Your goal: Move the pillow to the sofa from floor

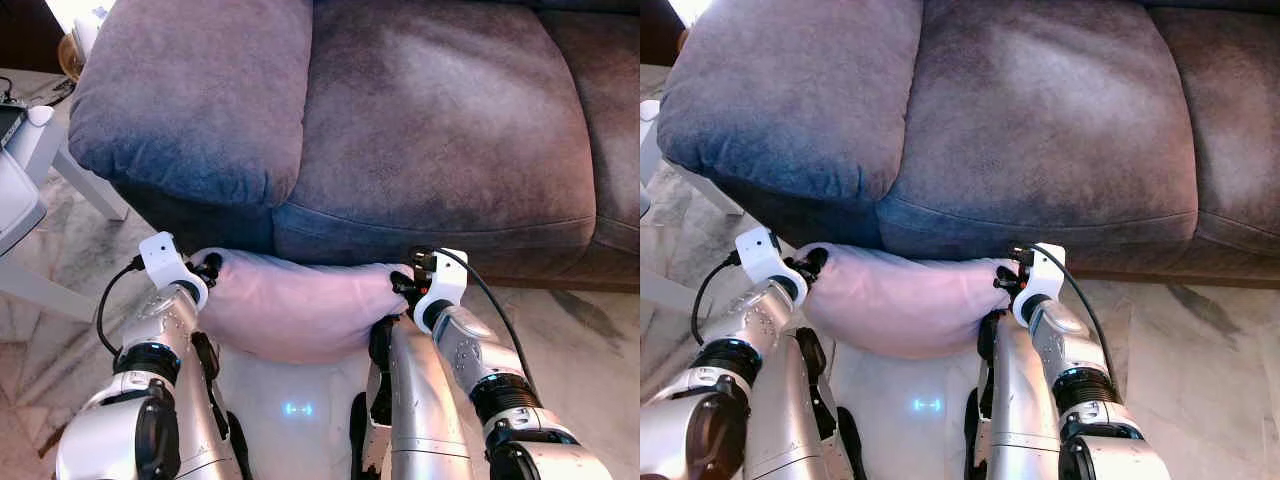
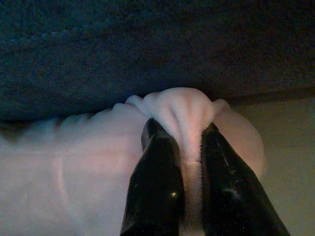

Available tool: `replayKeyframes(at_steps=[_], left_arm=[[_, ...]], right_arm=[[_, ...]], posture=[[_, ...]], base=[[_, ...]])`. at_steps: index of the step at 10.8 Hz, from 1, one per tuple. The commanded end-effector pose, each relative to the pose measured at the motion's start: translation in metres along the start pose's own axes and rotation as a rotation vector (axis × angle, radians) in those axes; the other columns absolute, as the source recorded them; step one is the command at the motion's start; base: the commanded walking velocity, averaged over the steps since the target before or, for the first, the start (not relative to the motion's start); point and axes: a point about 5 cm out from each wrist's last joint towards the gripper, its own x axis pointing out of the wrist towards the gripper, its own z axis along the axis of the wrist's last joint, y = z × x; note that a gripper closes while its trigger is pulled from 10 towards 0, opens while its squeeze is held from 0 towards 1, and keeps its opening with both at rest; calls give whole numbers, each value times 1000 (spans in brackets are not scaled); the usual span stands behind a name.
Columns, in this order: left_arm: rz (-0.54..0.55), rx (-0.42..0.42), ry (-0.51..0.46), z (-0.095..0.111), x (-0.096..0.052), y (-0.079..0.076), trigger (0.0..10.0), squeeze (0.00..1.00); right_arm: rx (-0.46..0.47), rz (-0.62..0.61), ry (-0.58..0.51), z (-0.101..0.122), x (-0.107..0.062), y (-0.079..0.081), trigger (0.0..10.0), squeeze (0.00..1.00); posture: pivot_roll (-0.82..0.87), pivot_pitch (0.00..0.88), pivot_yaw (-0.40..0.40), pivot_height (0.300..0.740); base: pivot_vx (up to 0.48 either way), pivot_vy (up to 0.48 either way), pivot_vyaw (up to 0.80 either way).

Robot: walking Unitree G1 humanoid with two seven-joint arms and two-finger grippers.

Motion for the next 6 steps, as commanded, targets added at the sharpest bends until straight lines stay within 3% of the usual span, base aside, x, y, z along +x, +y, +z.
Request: replayKeyframes(at_steps=[1, 6], left_arm=[[29, 17, 71, -15, -2, 9, 0, 0], [-13, -4, 120, -21, -2, 4, 0, 0]], right_arm=[[-2, -35, 27, -8, -4, -9, 0, 0], [1, -35, 20, -8, -4, -9, 0, 0]], posture=[[25, 298, -100, 462], [29, 268, -88, 462]], base=[[0, 0, 0], [0, 0, 0]])
